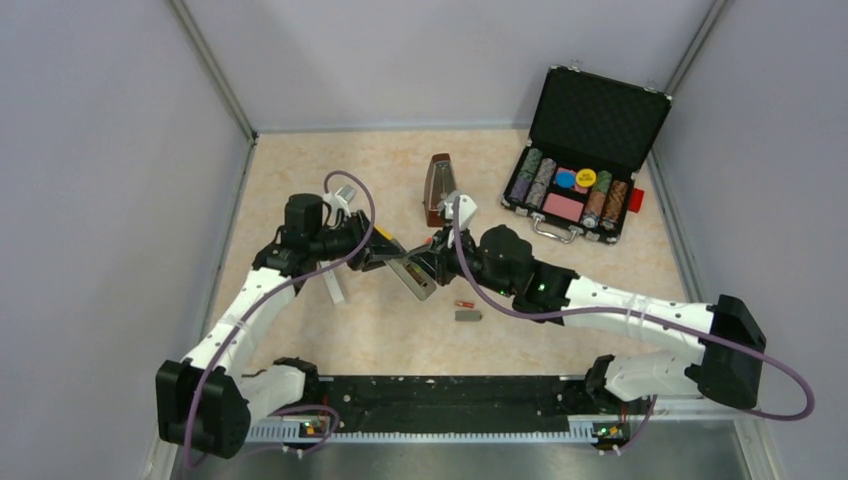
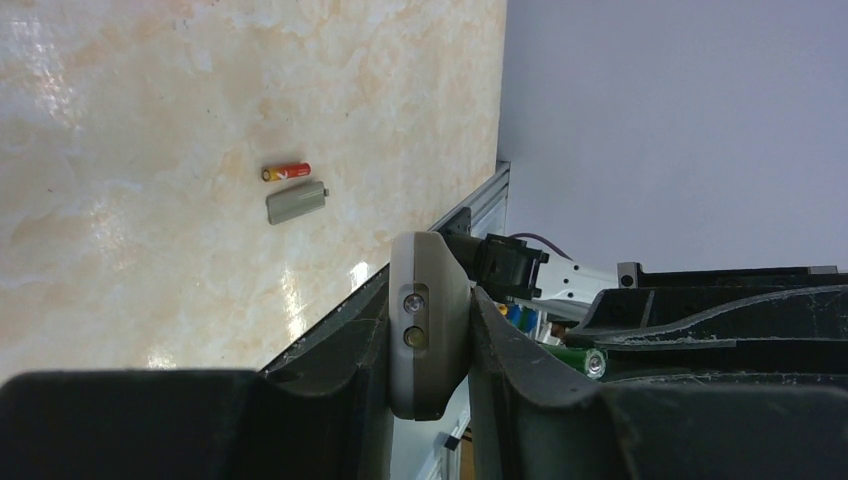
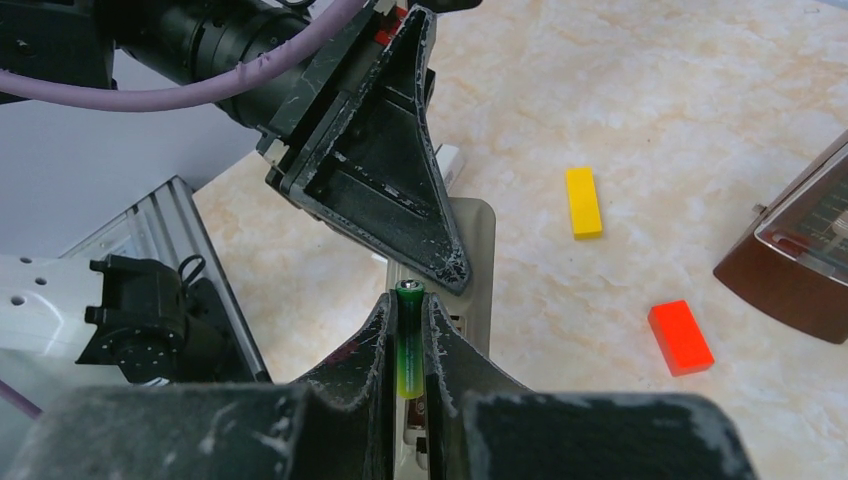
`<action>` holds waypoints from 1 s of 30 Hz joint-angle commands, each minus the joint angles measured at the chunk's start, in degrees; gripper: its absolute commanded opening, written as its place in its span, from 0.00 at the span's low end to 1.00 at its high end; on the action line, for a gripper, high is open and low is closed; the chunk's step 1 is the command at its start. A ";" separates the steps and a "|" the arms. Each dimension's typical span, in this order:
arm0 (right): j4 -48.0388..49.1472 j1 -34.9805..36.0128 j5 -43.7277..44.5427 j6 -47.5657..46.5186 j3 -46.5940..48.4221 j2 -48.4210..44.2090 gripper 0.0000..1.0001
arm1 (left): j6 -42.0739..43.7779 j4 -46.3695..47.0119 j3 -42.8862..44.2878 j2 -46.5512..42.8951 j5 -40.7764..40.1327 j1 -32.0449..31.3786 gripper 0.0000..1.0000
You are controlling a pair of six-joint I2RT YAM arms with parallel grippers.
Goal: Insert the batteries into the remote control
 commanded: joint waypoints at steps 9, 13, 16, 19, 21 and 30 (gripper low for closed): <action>4.62 0.61 -0.48 -0.34 -2.57 1.16 0.00 | -3.00 4.01 2.73 1.46 7.28 0.14 0.00; 4.82 0.61 -0.36 -0.56 -3.07 1.61 0.00 | -4.15 6.22 2.25 1.30 8.25 0.14 0.00; 4.58 0.62 -0.26 -0.67 -3.36 1.58 0.00 | -4.23 6.45 2.13 1.37 8.49 0.14 0.00; 4.43 0.61 -0.74 -0.85 -3.64 1.64 0.00 | -4.52 6.95 1.91 1.34 8.62 0.14 0.00; 3.68 0.62 -1.12 -1.03 -3.53 1.89 0.00 | -4.17 6.72 1.98 1.42 8.50 0.14 0.00; 1.36 0.62 -2.88 -2.01 -3.28 1.37 0.00 | -1.71 3.75 3.04 1.55 7.06 0.14 0.00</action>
